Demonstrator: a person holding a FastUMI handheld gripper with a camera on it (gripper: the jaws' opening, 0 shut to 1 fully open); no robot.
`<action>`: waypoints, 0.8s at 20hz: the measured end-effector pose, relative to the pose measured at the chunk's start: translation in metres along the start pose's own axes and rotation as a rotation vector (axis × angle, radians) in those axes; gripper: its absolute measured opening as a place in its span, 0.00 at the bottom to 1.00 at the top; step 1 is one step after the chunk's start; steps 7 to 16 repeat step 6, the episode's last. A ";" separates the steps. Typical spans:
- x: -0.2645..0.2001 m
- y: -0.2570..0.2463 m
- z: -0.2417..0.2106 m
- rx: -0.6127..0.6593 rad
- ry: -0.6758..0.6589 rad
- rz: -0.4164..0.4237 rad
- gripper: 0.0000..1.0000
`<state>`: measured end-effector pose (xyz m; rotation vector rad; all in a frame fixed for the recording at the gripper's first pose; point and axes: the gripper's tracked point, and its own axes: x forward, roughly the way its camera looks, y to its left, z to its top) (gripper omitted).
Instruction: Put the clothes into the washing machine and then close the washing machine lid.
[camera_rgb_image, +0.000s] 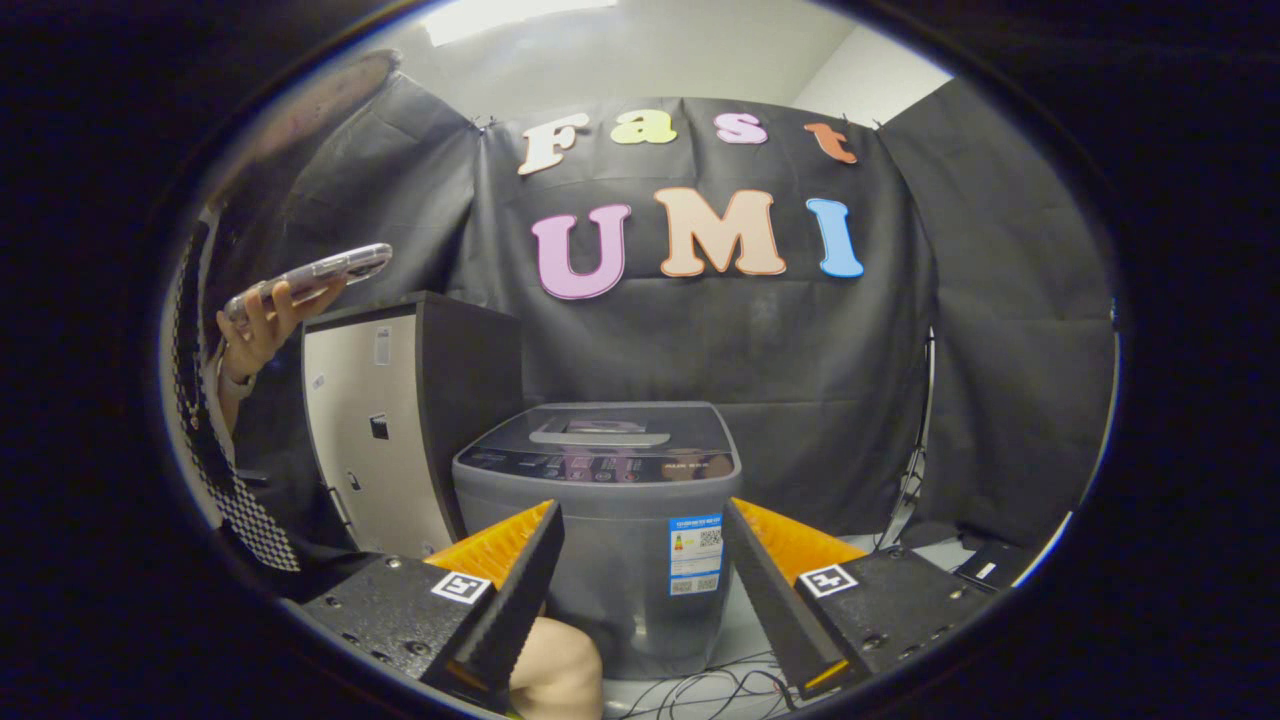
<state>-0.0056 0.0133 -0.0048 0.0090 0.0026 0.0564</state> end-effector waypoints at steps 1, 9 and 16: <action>0.001 0.000 0.000 0.000 0.000 0.000 0.97; 0.000 0.000 0.000 0.000 0.001 0.000 0.97; 0.000 0.000 0.000 0.000 0.001 0.000 0.97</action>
